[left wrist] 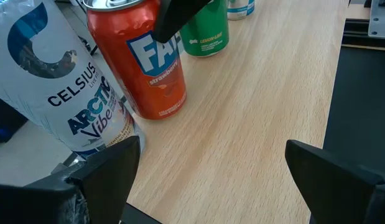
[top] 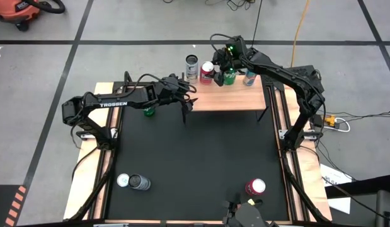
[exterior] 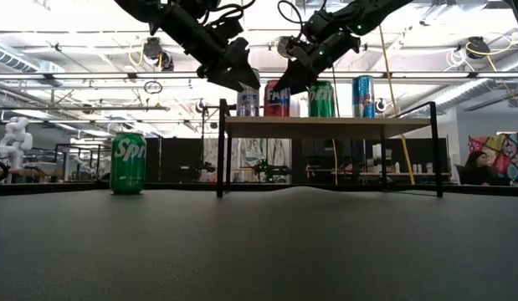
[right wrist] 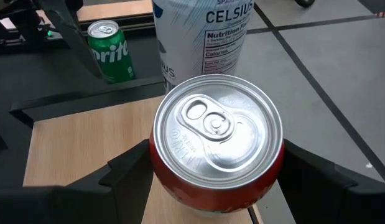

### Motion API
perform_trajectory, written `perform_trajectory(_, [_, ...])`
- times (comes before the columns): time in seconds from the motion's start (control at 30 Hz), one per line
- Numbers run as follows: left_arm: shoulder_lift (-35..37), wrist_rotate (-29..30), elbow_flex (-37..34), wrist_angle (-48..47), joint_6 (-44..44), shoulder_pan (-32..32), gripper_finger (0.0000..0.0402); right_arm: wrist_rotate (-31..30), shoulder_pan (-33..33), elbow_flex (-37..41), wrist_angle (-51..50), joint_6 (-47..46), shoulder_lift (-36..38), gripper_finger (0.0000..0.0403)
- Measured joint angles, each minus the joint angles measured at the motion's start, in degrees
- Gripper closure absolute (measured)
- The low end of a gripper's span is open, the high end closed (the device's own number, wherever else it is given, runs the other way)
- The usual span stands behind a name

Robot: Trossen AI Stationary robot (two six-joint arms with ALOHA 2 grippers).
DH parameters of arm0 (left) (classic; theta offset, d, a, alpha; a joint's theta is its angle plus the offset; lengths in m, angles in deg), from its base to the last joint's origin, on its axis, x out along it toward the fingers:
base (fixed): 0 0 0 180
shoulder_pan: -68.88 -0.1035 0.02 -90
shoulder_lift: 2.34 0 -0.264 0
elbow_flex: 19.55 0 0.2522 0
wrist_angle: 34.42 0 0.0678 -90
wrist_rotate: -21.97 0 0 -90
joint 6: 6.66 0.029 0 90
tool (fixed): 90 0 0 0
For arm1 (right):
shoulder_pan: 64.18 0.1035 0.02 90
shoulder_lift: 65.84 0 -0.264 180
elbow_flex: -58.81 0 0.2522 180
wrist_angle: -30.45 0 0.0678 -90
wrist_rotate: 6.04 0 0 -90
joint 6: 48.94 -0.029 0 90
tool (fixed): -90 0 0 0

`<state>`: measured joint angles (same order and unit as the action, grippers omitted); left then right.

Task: Place canned beverage on shelf
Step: Put the left orange soda can on the shelf

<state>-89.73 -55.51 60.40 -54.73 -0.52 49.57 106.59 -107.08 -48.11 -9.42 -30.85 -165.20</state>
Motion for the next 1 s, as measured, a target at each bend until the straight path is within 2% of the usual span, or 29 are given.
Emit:
perform_trajectory(0.27, [0.0, 0.0, 0.0, 0.0, 0.1, 0.0, 0.0009, 0.01, -0.11, 0.0, -0.26, -0.07, 0.1, 0.0117])
perform_trajectory(0.6, [0.0, 0.0, 0.0, -0.23, 0.07, 0.0, 0.0009, -0.37, -0.11, 0.13, 0.03, -0.57, 0.27, 0.0061])
perform_trajectory(1.0, [0.0, -0.02, 0.0, -0.48, -1.25, 0.0, 0.0009, -0.38, 0.23, 0.15, 0.6, -0.34, 3.95, 0.0063])
